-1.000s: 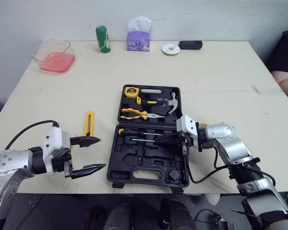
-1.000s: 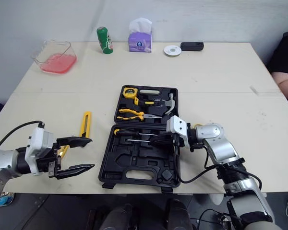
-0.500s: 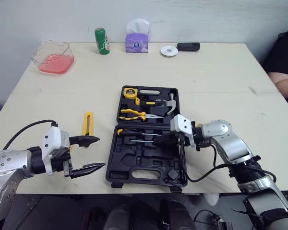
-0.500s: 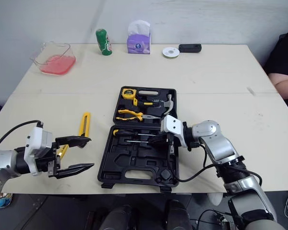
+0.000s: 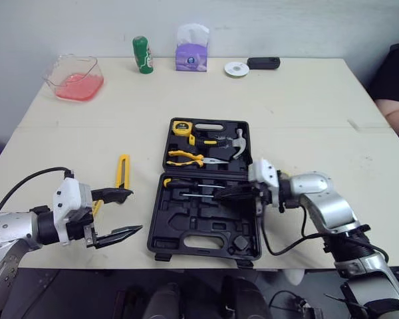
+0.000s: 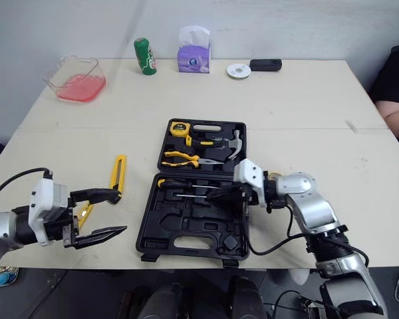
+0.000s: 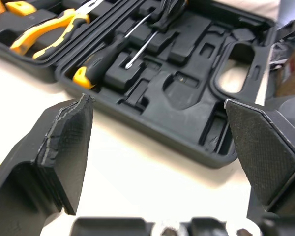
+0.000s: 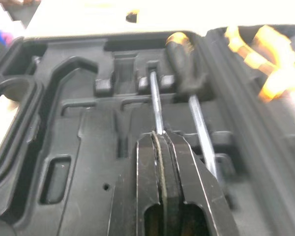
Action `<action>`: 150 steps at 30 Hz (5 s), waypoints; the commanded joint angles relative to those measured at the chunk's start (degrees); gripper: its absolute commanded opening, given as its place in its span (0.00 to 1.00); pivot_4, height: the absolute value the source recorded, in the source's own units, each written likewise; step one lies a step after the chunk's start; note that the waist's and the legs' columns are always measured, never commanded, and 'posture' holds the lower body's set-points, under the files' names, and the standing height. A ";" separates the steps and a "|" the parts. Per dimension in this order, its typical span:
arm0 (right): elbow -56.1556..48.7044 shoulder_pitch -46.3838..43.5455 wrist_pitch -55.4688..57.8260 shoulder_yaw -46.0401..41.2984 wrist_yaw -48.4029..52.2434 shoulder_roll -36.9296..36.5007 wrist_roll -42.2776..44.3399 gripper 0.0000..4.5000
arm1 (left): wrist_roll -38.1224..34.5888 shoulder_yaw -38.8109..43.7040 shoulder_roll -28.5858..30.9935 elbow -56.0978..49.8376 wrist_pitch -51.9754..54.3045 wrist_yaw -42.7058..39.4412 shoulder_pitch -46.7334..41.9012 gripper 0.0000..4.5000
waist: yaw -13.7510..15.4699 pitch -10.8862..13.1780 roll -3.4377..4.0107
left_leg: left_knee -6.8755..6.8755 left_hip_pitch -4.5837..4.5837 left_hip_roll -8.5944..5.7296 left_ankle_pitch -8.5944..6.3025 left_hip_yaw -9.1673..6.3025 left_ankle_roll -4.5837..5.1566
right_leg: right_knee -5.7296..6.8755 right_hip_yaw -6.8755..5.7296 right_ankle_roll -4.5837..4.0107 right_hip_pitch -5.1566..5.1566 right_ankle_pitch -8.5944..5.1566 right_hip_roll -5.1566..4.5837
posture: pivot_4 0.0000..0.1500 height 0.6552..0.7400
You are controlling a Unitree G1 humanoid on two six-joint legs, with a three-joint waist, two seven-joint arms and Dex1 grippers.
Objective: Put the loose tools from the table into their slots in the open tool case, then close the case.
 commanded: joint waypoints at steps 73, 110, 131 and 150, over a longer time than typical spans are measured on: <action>-10.11 5.85 -13.18 -13.05 5.93 0.02 19.29 0.99 | -6.82 13.94 -10.61 -19.30 65.37 49.45 -5.03 1.00 | 0.04 0.08 -0.04 | 0.01 0.16 0.06 -0.17 0.37 0.04 | 0.15 0.26 0.01 -0.04 0.01 0.03 | 1.00 1.00; -12.72 5.20 -11.41 -11.12 2.77 -0.27 13.88 1.00 | 5.56 3.81 -12.62 -8.03 57.31 44.32 -2.29 0.11 | 0.21 -0.05 0.16 | 0.00 0.24 0.07 -0.10 0.35 -0.08 | 0.29 0.35 -0.06 -0.07 -0.03 -0.02 | 1.00 1.00; -10.40 10.04 -18.36 -13.64 4.86 -2.99 11.98 1.00 | 0.49 15.14 -5.53 -13.35 28.48 22.99 -1.31 0.11 | 0.13 0.00 -0.03 | -0.03 0.10 0.13 -0.14 0.34 -0.08 | 0.13 0.25 -0.13 -0.15 -0.06 -0.04 | 1.00 1.00; -13.75 15.68 -16.24 -18.07 -3.91 -7.13 9.82 1.00 | 2.73 -23.91 8.14 3.34 13.65 -7.96 -36.28 0.11 | 0.20 0.09 0.03 | -0.03 0.09 0.04 -0.08 0.42 -0.02 | 0.21 0.15 -0.10 -0.14 -0.05 0.25 | 1.00 1.00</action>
